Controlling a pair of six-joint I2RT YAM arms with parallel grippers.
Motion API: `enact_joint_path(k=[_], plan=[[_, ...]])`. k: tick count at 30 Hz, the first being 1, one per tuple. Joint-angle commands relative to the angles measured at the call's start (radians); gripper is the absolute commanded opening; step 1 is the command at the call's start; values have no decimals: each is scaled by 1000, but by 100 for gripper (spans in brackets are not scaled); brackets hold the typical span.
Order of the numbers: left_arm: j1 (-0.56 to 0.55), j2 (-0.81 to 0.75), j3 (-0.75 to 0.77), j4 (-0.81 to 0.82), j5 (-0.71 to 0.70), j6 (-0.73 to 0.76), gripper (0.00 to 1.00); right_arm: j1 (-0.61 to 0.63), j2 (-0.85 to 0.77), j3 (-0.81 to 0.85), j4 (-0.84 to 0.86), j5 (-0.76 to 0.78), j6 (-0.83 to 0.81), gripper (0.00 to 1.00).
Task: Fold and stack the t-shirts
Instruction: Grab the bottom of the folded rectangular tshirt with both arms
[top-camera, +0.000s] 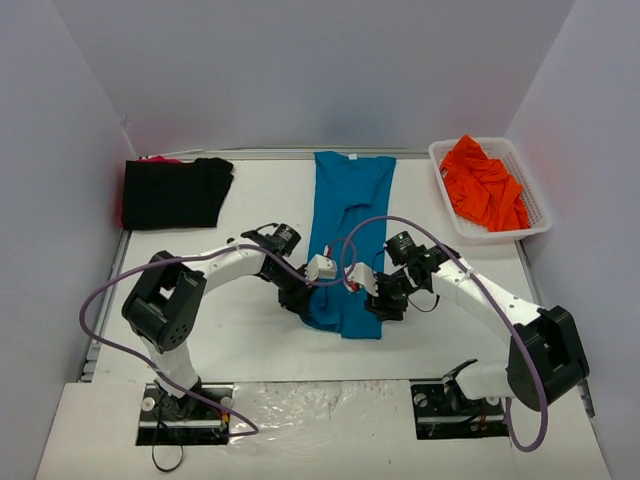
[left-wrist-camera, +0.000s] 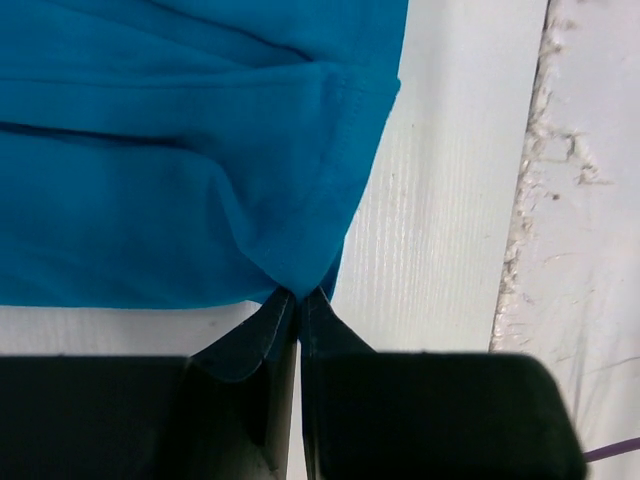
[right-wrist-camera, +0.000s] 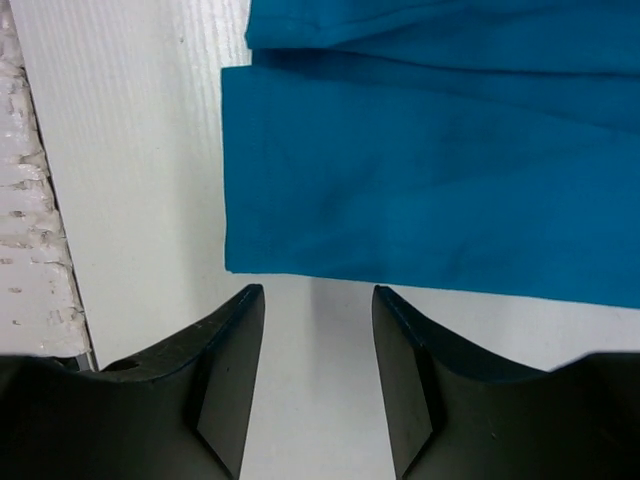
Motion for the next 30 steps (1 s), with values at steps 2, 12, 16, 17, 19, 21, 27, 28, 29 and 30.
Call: enact_joint_path(k=[2,12,16,17,19,21,27,28,29,30], plan=[[54,6,69,-28,162,-40,2,16,52,-3,-43,-58,-41,43],[68,72,114,-95,216,-10,2,74,97,3,-89,-41,-54,41],[67,75,118,-98,216,-7,2,95,117,12,-100,-35,-57,36],[68,75,118,-98,216,-8,2,104,134,13,-97,-31,-57,35],[68,74,118,-101,209,-7,2,112,150,15,-95,-20,-61,34],[70,70,117,-103,201,-7,2,124,172,10,-92,-15,-69,35],[68,69,115,-95,196,-14,2,138,215,3,-52,15,-57,43],[70,70,115,-97,196,-15,2,140,223,3,-49,22,-57,43],[70,69,114,-95,195,-13,2,141,239,4,-46,35,-52,43],[68,67,114,-95,195,-14,2,147,246,3,-39,40,-48,44]])
